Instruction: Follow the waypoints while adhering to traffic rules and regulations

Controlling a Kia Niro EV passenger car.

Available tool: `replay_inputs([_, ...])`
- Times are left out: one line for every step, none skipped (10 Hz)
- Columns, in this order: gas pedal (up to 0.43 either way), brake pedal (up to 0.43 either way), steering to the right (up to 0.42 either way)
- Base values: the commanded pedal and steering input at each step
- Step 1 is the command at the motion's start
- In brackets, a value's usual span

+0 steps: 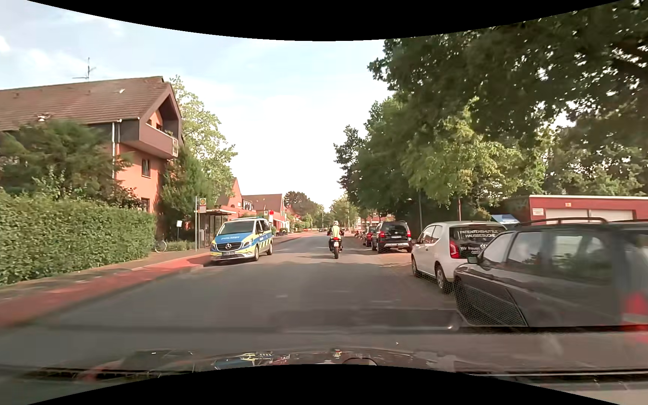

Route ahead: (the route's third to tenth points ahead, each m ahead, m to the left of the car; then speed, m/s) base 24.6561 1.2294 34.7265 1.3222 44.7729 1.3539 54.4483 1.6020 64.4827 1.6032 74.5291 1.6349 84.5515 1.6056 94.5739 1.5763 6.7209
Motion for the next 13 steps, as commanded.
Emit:
replay_inputs([0.150,0.000,-0.003])
replay_inputs([0.150,0.000,-0.004])
replay_inputs([0.150,0.000,-0.005])
replay_inputs([0.150,0.000,-0.005])
replay_inputs([0.150,0.000,-0.005])
replay_inputs([0.157,0.000,-0.004])
replay_inputs([0.169,0.000,-0.003])
replay_inputs([0.177,0.000,-0.003])
replay_inputs([0.177,0.000,-0.003])
replay_inputs([0.177,0.000,-0.003])
replay_inputs([0.177,0.000,-0.003])
replay_inputs([0.177,0.000,-0.003])
replay_inputs([0.177,0.000,-0.003])
